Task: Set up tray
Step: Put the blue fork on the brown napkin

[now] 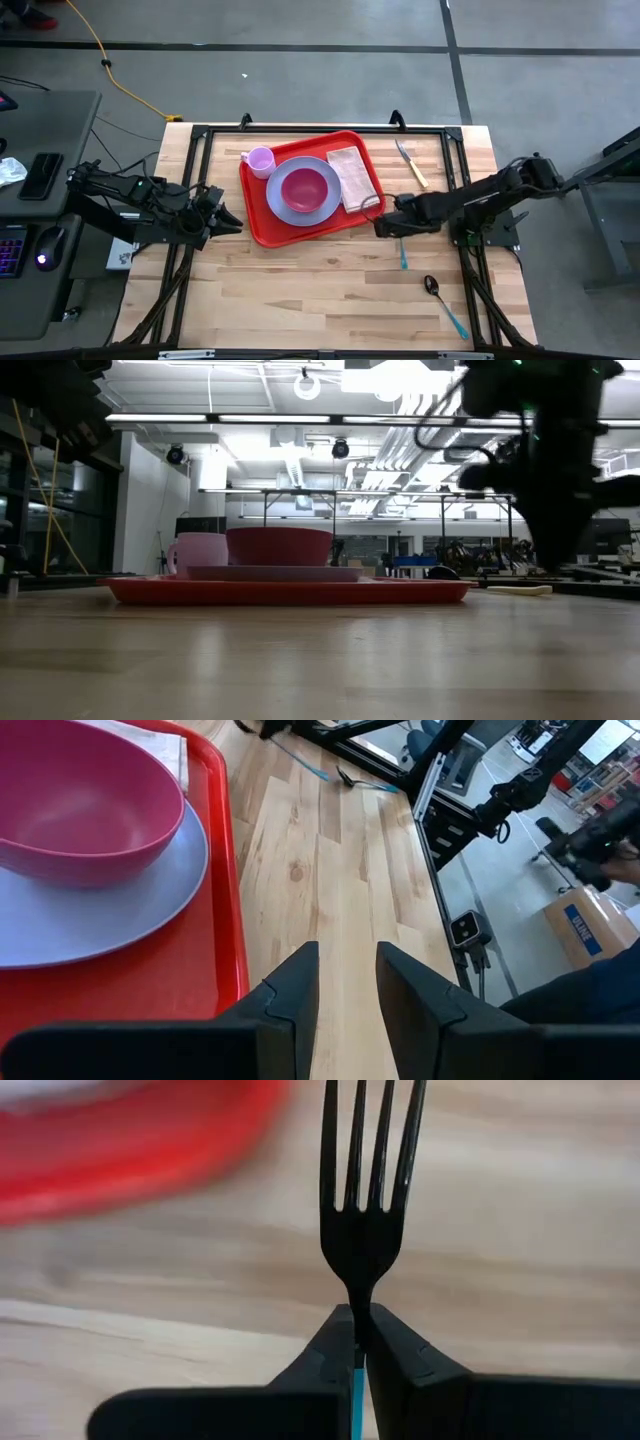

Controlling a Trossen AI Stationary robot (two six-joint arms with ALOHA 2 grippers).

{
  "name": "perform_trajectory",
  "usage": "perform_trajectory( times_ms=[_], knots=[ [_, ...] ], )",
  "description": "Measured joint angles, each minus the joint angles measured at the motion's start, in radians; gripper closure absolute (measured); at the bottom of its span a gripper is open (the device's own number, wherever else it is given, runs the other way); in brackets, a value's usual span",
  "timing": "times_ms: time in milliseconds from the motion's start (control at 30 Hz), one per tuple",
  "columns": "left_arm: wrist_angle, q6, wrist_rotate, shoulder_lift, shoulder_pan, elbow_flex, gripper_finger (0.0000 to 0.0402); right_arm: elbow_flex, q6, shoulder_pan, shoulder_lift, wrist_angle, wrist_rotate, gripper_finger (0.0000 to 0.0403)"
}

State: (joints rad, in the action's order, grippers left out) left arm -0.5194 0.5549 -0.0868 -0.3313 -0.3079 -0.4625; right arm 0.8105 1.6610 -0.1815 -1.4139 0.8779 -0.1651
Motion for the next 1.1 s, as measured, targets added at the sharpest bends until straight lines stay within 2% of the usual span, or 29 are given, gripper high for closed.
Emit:
perform_trajectory(
  times_ms=[233, 433, 667, 833, 1100],
  knots=[
    [0.000, 0.000, 0.000, 0.000, 0.000, 0.000, 0.0268, 0.193, -0.182, 0.101, 0.001, 0.128, -0.087, 0.0403],
    [0.000, 0.000, 0.000, 0.000, 0.000, 0.000, 0.0268, 0.314, -0.391, 0.242, 0.001, 0.139, -0.094, 0.0403],
    [0.000, 0.005, 0.000, 0.000, 0.000, 0.000, 0.0268, 0.388, -0.578, 0.409, 0.001, 0.120, -0.050, 0.0402],
    [0.000, 0.017, 0.000, 0.000, 0.000, 0.000, 0.0268, 0.407, -0.661, 0.483, -0.009, 0.035, -0.008, 0.0402],
    [0.001, 0.034, -0.001, 0.000, 0.000, 0.000, 0.0268, 0.509, -0.784, 0.530, -0.182, -0.013, 0.065, 0.0402]
  ],
)
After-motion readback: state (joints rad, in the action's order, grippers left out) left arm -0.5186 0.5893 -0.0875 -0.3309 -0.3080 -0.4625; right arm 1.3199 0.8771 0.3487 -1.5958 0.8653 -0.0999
